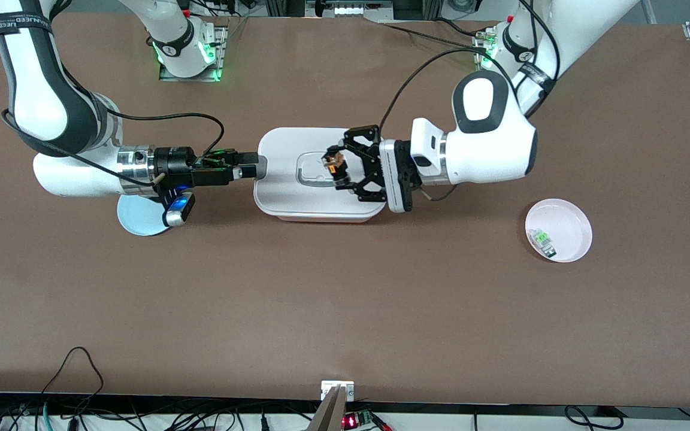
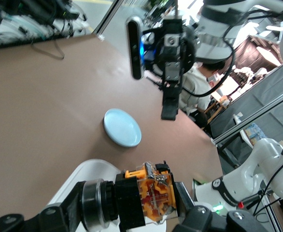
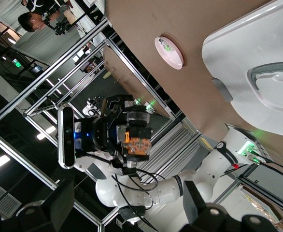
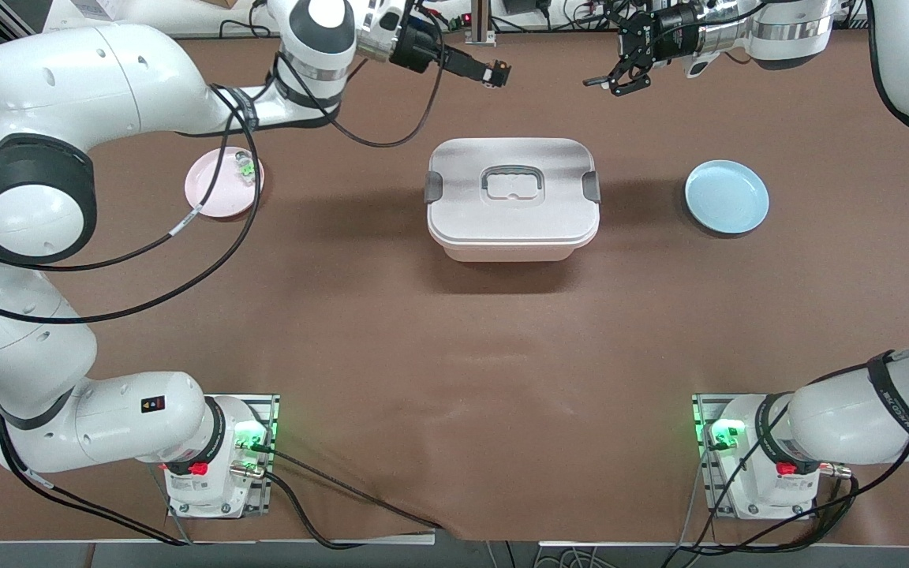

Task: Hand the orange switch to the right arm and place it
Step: 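Grasp the switch with the right gripper from the left gripper, then open the left gripper and pull it back while the right gripper holds, then lower the switch onto the blue plate with the right gripper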

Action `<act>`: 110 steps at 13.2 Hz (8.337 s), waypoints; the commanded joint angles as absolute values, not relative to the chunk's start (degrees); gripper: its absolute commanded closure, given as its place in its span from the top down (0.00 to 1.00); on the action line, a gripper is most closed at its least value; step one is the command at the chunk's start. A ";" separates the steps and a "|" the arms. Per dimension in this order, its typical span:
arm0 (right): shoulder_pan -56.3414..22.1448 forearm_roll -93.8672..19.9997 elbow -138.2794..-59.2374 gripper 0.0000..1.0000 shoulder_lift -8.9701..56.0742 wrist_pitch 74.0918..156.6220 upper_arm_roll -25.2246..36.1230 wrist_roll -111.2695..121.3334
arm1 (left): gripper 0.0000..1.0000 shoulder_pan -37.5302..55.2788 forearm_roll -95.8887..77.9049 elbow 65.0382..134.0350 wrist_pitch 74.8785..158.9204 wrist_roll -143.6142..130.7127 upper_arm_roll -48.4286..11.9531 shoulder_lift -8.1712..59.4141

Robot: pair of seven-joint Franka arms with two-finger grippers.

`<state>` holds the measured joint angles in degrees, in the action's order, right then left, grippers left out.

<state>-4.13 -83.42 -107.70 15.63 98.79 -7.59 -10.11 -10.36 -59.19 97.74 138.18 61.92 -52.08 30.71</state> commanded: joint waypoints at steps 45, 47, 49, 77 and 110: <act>-7.82 -99.14 -110.57 0.99 19.16 101.51 -12.22 -16.61 | 0.00 -3.87 -83.76 93.16 144.23 88.24 -51.68 36.74; -7.82 -99.23 -110.57 0.99 19.07 101.51 -12.22 -16.61 | 0.00 -3.96 -83.76 93.16 144.23 88.24 -51.68 36.74; -7.82 -99.23 -110.57 0.82 19.16 101.51 -12.22 -15.57 | 0.00 -3.96 -83.76 93.16 144.23 88.24 -51.68 36.74; -7.65 -84.32 -108.99 0.36 14.77 104.15 -12.13 -6.42 | 1.00 -14.66 -64.30 93.35 125.98 72.12 -51.94 33.13; 10.19 8.17 -116.53 0.35 11.95 122.50 -10.55 74.95 | 1.00 7.28 4.31 83.82 84.96 0.35 -5.91 7.76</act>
